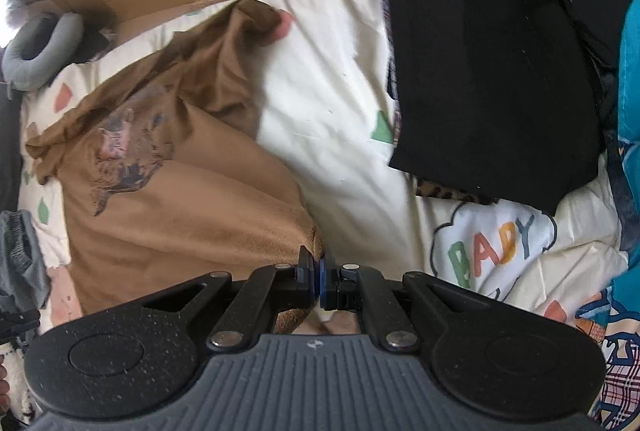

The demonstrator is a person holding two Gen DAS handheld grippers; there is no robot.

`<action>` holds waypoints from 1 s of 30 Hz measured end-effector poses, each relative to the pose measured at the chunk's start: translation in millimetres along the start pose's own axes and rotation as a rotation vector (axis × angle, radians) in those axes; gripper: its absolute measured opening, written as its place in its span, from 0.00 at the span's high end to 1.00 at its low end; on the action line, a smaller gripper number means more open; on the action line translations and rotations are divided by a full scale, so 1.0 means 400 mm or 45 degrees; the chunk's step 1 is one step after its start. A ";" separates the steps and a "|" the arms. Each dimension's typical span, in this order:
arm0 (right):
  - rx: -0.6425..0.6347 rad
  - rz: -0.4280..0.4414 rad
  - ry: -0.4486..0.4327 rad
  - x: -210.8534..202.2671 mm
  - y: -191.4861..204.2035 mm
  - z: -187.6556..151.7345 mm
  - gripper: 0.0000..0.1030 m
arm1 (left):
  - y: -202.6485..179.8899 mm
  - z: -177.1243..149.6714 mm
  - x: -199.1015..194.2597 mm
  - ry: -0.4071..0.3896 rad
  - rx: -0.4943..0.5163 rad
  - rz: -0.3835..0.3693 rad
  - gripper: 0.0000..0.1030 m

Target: Fold clothes

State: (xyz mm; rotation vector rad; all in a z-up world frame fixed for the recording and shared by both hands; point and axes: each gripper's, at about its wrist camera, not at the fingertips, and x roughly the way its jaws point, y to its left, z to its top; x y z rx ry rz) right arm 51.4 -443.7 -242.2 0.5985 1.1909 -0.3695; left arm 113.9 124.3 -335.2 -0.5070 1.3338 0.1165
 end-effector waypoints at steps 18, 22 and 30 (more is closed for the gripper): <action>-0.045 -0.111 0.042 0.127 -0.044 -0.022 1.00 | 0.006 -0.065 0.281 0.104 0.163 0.128 0.63; -0.067 -0.113 0.062 0.149 -0.049 -0.043 1.00 | 0.006 -0.067 0.278 0.094 0.171 0.149 0.97; -0.103 -0.088 0.109 0.158 -0.053 -0.091 1.00 | 0.033 -0.099 0.164 0.072 0.159 0.164 0.98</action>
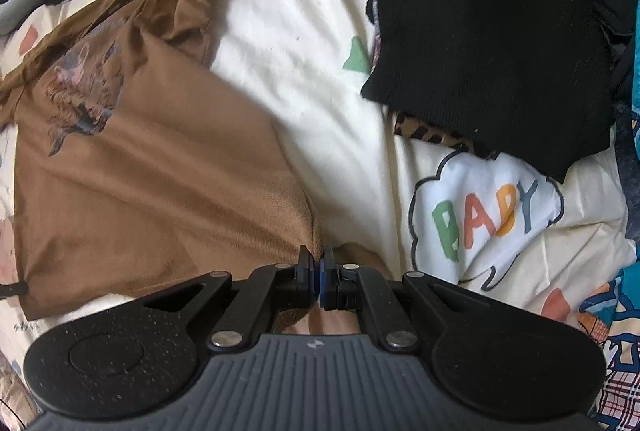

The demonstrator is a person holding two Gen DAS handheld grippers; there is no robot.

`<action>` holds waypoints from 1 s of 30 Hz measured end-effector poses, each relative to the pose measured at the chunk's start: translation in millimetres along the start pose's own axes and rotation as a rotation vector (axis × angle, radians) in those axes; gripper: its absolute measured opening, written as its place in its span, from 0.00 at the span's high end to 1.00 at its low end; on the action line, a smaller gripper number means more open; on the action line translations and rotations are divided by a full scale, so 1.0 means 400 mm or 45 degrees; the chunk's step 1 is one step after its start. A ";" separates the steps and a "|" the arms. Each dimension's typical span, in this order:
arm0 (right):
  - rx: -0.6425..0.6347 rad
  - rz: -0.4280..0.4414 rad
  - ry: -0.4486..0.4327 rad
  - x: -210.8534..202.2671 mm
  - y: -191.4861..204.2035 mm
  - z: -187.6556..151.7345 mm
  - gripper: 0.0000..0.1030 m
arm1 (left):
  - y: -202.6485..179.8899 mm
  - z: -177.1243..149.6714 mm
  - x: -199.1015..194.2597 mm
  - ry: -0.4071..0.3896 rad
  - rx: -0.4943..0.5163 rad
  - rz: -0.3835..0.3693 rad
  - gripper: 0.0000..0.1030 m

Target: Fold clothes

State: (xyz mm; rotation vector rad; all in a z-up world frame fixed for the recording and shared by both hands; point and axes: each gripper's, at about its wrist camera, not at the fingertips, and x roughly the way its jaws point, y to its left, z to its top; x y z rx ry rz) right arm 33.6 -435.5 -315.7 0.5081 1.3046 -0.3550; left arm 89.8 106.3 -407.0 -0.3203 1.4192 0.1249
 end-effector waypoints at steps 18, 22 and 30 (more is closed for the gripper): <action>-0.127 0.062 0.051 -0.064 0.021 -0.085 1.00 | 0.021 -0.119 -0.243 -0.027 -0.030 0.035 0.98; -0.164 0.111 0.036 -0.110 0.022 -0.108 1.00 | -0.008 -0.146 -0.295 -0.029 0.025 0.066 0.98; -0.180 0.178 0.037 -0.192 -0.018 -0.168 1.00 | -0.026 -0.200 -0.399 -0.042 -0.032 0.081 0.98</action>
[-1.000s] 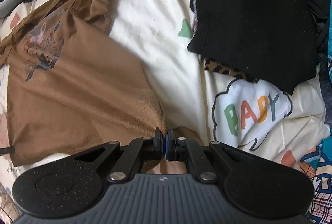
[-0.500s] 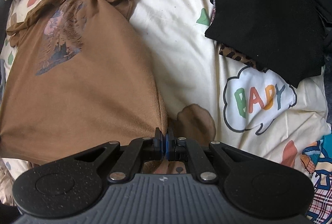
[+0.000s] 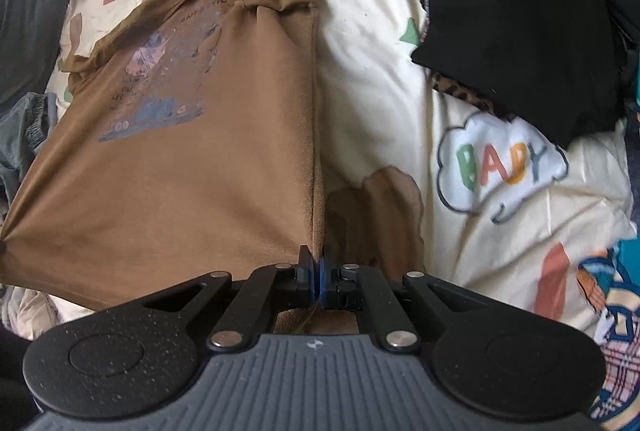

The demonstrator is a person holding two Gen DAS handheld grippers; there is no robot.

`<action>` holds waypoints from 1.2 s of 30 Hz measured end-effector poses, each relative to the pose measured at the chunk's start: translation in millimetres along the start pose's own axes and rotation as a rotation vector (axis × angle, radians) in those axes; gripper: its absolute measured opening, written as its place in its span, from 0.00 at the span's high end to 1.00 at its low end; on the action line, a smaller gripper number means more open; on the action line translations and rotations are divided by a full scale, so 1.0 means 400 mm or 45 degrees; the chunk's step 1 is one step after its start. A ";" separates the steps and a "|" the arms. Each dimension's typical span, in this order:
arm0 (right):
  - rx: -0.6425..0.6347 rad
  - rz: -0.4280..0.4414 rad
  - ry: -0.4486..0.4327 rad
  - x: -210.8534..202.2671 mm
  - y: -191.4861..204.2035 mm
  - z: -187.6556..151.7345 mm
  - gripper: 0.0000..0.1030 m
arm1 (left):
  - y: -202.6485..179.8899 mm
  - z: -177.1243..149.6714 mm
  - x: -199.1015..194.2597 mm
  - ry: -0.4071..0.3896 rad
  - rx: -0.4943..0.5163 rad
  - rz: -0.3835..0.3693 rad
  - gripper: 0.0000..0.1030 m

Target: Fold clothes

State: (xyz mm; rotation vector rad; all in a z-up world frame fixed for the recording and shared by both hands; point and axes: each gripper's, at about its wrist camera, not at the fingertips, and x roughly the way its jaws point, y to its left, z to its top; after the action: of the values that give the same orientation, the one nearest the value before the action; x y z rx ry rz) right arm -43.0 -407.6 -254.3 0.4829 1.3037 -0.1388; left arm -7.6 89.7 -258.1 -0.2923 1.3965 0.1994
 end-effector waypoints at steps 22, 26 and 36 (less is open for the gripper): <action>0.062 -0.202 0.120 0.040 -0.072 -0.136 0.69 | 0.064 -0.119 0.109 0.118 -0.067 -0.023 0.66; 0.057 -0.196 0.034 0.008 -0.075 -0.103 0.64 | 0.080 -0.074 0.087 0.035 -0.107 -0.044 0.58; 0.016 -0.200 -0.132 -0.001 -0.034 0.037 0.56 | 0.067 0.065 0.073 -0.097 -0.037 -0.034 0.47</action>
State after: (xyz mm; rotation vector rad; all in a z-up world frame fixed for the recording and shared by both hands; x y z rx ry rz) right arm -34.9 -425.9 -254.8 0.3792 1.2389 -0.2994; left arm 13.4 122.5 -285.5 -0.3239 1.3149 0.2069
